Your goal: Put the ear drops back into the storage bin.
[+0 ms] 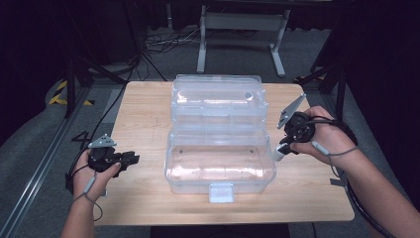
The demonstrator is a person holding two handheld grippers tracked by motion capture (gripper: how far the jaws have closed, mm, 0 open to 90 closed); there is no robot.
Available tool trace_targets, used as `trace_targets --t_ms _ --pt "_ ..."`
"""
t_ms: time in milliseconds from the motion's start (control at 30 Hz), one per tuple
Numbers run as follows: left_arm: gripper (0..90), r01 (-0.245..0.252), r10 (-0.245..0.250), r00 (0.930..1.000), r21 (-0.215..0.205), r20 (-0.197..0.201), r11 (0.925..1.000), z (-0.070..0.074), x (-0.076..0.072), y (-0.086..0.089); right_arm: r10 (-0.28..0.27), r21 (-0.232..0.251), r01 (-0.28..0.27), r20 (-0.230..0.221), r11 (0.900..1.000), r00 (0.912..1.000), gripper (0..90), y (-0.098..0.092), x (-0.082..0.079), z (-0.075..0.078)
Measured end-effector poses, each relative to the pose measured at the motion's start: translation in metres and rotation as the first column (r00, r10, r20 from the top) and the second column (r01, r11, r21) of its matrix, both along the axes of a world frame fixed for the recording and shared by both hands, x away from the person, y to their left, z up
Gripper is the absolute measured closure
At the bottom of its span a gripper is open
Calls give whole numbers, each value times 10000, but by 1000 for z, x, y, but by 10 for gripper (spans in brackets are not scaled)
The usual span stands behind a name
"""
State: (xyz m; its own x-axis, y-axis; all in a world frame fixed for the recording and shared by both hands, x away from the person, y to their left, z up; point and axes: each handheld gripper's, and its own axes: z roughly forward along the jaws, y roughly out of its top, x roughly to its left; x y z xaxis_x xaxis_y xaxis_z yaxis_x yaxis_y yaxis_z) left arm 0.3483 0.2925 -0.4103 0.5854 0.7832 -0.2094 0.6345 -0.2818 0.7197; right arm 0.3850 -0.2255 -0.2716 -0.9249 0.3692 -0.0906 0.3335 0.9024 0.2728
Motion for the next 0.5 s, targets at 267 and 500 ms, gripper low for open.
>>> trace_targets --t_ms 267,500 --pt "690 0 0 10000 1 -4 10000 0 0 0 340 13 -339 -113 9994 9994 711 15 0 -5" --pt "690 -26 26 10000 6 -10 10000 -1 0 1 604 -46 -605 -266 9982 9978 711 26 2 -15"
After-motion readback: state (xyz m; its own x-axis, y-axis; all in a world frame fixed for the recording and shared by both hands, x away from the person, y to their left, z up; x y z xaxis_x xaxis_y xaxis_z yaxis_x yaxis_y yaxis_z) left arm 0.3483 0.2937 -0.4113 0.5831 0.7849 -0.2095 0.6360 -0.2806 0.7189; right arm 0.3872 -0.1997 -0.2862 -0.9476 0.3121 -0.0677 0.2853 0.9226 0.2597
